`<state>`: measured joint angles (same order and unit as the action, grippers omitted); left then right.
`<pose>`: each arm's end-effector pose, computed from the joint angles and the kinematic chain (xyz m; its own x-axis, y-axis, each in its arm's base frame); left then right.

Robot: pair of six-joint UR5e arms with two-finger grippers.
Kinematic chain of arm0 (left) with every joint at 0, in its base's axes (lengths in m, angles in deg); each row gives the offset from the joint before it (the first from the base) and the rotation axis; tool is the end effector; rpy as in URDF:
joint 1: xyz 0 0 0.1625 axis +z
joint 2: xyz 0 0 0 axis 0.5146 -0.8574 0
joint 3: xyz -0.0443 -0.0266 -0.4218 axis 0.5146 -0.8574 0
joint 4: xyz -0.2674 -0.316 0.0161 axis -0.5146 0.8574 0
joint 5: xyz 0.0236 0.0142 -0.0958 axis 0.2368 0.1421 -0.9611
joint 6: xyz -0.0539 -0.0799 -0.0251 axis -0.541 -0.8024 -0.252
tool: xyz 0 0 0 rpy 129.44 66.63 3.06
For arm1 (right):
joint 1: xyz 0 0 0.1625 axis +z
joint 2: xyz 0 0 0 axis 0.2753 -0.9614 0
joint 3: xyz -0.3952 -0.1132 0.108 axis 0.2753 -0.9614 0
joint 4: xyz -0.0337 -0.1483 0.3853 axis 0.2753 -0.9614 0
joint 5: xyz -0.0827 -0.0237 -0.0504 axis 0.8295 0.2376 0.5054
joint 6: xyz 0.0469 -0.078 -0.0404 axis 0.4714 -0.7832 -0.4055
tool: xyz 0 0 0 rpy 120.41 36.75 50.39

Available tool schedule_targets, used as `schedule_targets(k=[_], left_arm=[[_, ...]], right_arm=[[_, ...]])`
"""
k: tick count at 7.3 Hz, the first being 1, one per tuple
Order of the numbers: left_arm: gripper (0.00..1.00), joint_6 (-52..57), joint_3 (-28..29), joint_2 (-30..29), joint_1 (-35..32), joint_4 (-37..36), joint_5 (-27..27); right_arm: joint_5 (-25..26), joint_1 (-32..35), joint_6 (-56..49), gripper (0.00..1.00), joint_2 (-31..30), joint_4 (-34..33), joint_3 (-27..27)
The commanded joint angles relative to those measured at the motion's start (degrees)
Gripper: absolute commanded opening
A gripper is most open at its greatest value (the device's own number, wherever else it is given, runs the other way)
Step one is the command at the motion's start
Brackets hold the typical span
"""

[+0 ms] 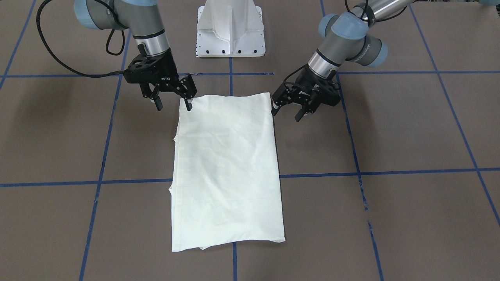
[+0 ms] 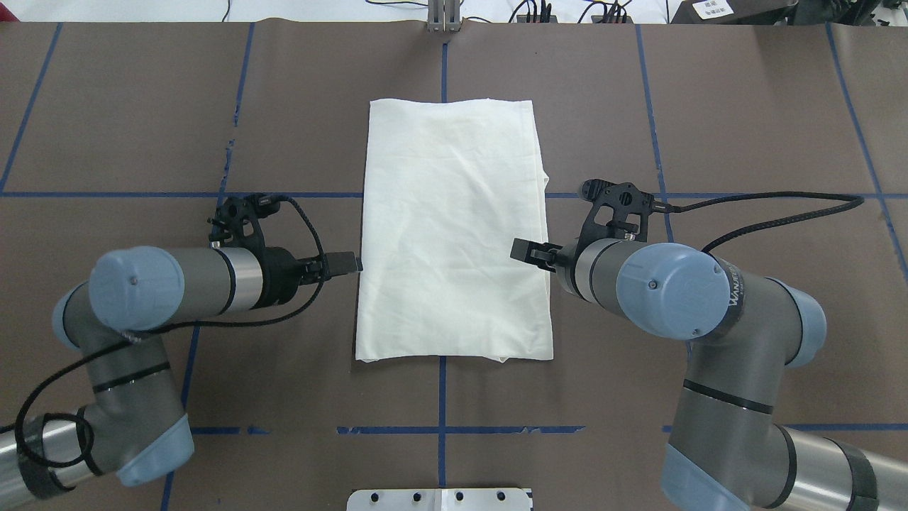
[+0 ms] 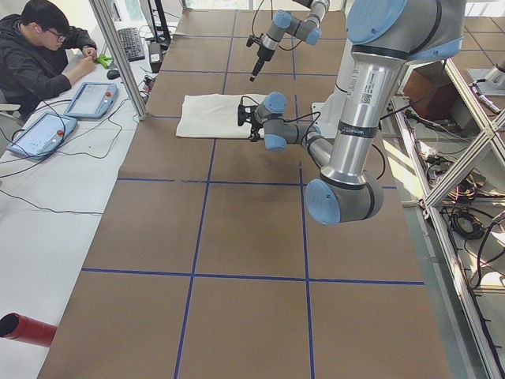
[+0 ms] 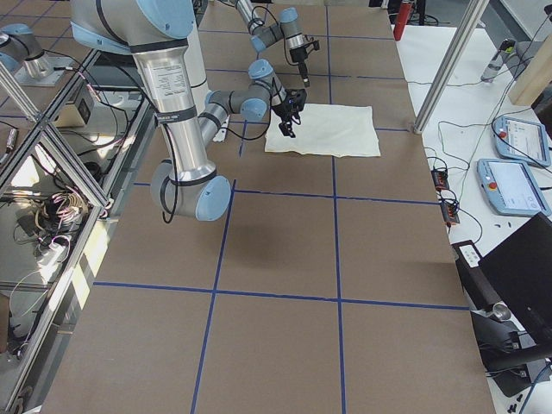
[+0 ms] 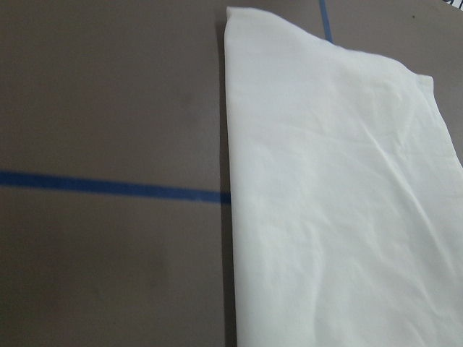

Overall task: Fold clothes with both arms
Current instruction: 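Move both grippers to the folded shirt's edge nearest the robot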

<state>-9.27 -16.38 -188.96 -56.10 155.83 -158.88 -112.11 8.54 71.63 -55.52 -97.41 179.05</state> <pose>0.4759 -0.3646 0.3180 0.2482 -0.0689 -0.9662 0.3671 0.9298 0.0280 -0.4518 -0.3639 0.2602 0.5260 0.1862 0.8299 -0.4658 0.8794 0.0980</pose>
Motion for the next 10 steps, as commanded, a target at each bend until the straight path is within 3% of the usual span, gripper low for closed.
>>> schedule_targets(k=[1,2,8,9,10], left_arm=[[0.62,-9.7,-1.0,1.3,7.7,-0.1,7.4],[0.51,-11.9,-0.3,1.0,9.3,-0.1,8.9],[0.51,-14.1,1.0,0.1,12.5,-0.1,8.9],[0.44,-14.8,1.0,-0.5,12.5,-0.1,8.9],[0.25,-15.2,1.0,-0.7,12.5,-0.1,8.9]], right_arm=[[0.0,-0.1,0.5,1.00,-0.2,0.0,0.3],[0.1,-0.1,0.5,1.00,-0.2,0.0,0.3],[0.1,-0.1,0.5,1.00,-0.2,-0.1,0.3],[0.1,-0.1,0.5,1.00,-0.2,-0.1,0.3],[0.1,-0.1,0.5,1.00,-0.2,-0.1,0.2]])
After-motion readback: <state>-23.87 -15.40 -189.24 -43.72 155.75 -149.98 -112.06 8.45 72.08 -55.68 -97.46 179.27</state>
